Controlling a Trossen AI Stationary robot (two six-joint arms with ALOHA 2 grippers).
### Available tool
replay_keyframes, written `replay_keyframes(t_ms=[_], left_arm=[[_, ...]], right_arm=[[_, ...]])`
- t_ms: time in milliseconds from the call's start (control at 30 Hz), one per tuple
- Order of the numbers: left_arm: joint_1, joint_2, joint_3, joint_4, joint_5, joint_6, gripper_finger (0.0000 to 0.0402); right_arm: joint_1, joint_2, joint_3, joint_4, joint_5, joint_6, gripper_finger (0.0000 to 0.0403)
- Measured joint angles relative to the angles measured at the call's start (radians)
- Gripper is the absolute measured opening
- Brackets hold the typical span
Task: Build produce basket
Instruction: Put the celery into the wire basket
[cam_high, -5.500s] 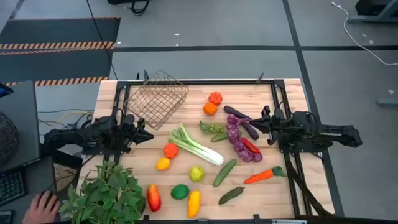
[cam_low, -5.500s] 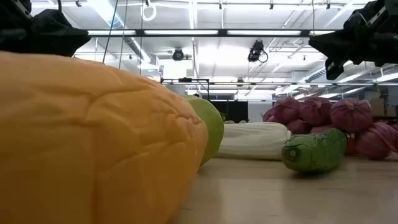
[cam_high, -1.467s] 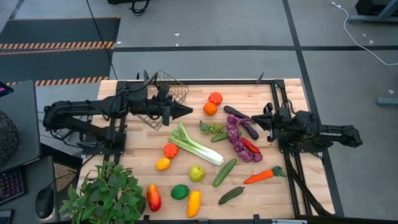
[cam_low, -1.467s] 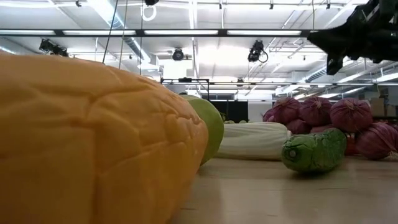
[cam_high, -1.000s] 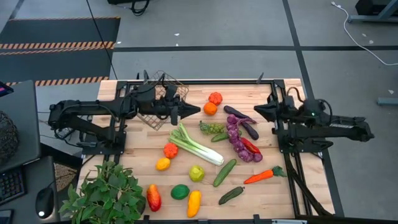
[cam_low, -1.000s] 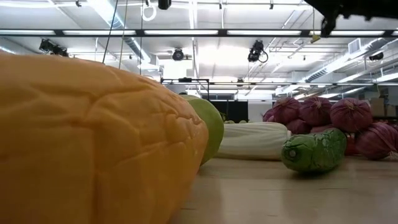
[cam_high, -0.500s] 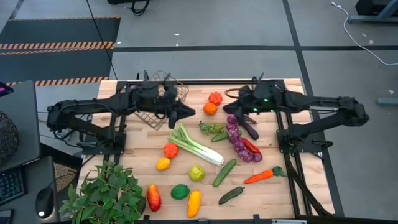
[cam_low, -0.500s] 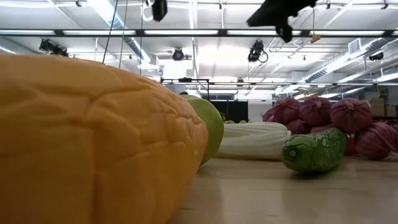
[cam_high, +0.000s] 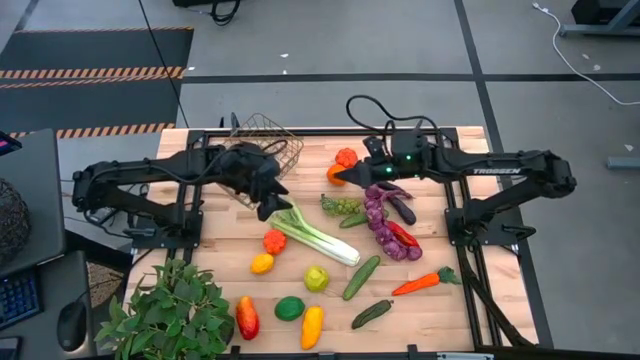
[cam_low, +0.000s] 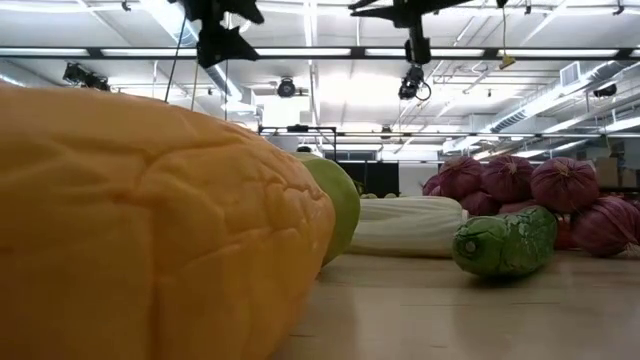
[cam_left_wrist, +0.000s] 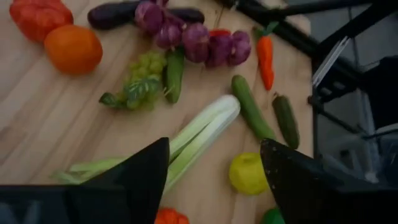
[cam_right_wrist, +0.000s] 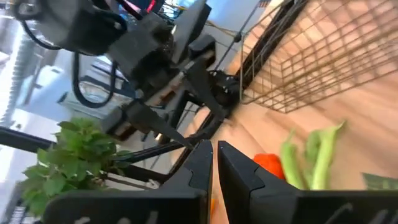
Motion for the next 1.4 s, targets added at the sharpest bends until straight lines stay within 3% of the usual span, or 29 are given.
replay_keyframes(t_ms=[267,433,667,867,967,1200,1400], left_arm=[[-0.023,-0.066,0.001,-0.037,0.004,-0.043,0.0266],[-0.039,-0.117,0.001,-0.049,-0.005,-0.107,0.0262],[-0.040,-0.173,0.000,-0.054,-0.058,-0.149,0.0263],[-0.039,-0.196,0.000,-0.078,-0.064,-0.167,0.0261],[-0.040,-0.196,0.000,-0.082,-0.064,-0.167,0.0259],[-0.040,-0.194,0.000,-0.094,-0.064,-0.153,0.0259],[-0.040,-0.192,0.000,-0.101,-0.064,-0.103,0.0258]], right_arm=[[0.008,0.043,0.000,0.056,-0.057,-0.001,0.0030],[0.000,0.086,-0.002,0.074,-0.061,-0.102,0.0045],[0.035,0.161,-0.001,0.042,-0.118,-0.178,0.0156],[0.102,0.229,-0.001,-0.059,-0.076,-0.278,0.0273],[0.139,0.263,-0.001,-0.097,-0.060,-0.297,0.0308],[0.233,0.347,0.000,-0.229,-0.053,-0.318,0.0322],[0.296,0.399,0.000,-0.209,-0.018,-0.308,0.0323]])
